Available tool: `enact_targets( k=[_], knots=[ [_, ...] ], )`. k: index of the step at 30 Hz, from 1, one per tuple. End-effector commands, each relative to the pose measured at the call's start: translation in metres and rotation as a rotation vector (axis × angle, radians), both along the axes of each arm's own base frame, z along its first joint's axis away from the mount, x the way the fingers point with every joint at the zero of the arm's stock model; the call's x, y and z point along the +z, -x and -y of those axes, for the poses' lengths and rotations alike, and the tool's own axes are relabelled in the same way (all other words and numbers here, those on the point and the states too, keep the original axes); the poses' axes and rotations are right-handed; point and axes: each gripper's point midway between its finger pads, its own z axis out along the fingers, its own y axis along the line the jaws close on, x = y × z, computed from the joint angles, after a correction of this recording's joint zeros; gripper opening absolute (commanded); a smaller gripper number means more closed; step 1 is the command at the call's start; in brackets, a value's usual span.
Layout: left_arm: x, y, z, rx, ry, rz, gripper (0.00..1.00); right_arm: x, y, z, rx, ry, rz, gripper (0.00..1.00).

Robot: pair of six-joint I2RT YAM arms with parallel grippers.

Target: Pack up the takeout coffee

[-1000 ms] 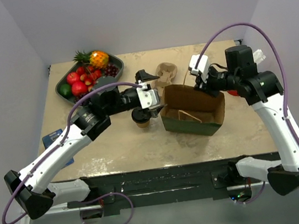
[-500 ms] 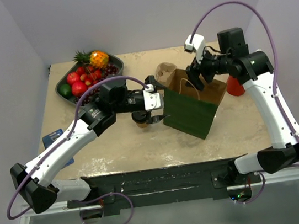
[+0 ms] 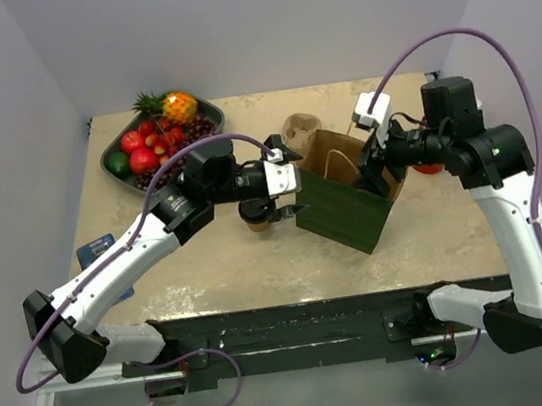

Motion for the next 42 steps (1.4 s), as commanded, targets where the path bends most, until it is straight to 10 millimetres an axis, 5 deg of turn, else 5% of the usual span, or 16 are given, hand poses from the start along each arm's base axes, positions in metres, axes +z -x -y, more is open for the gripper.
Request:
enact_targets(
  k=[1, 7, 13, 19, 27, 35, 40, 41, 42],
  knots=[
    [0.018, -0.004, -0.007, 0.036, 0.028, 0.044, 0.99, -0.033, 0.013, -0.001, 0.065, 0.042, -0.091, 0.77],
    [0.022, -0.006, -0.011, 0.059, 0.020, 0.058, 0.99, -0.047, 0.003, -0.003, 0.072, 0.051, -0.105, 0.77],
    [0.019, -0.004, -0.012, 0.058, 0.014, 0.041, 0.99, 0.009, -0.015, -0.005, -0.028, -0.048, -0.026, 0.75],
    [0.021, -0.003, -0.006, 0.036, 0.022, 0.030, 0.99, 0.056, -0.039, 0.018, -0.123, -0.174, 0.022, 0.75],
    [0.016, 0.000, 0.016, -0.057, 0.048, -0.021, 0.92, -0.002, -0.072, 0.074, -0.328, 0.040, -0.035, 0.74],
    [-0.018, -0.011, 0.045, -0.122, -0.043, -0.016, 0.73, -0.048, -0.075, 0.082, -0.333, 0.102, -0.121, 0.75],
    [-0.037, -0.018, 0.067, -0.163, -0.110, -0.033, 0.47, -0.072, -0.074, 0.080, -0.309, 0.112, -0.168, 0.72],
    [-0.042, -0.016, 0.067, -0.178, -0.131, -0.053, 0.42, -0.074, -0.074, 0.076, -0.290, 0.099, -0.181, 0.63],
    [-0.038, -0.018, 0.071, -0.187, -0.130, -0.050, 0.26, -0.074, -0.073, 0.074, -0.273, 0.096, -0.185, 0.57]
  ],
)
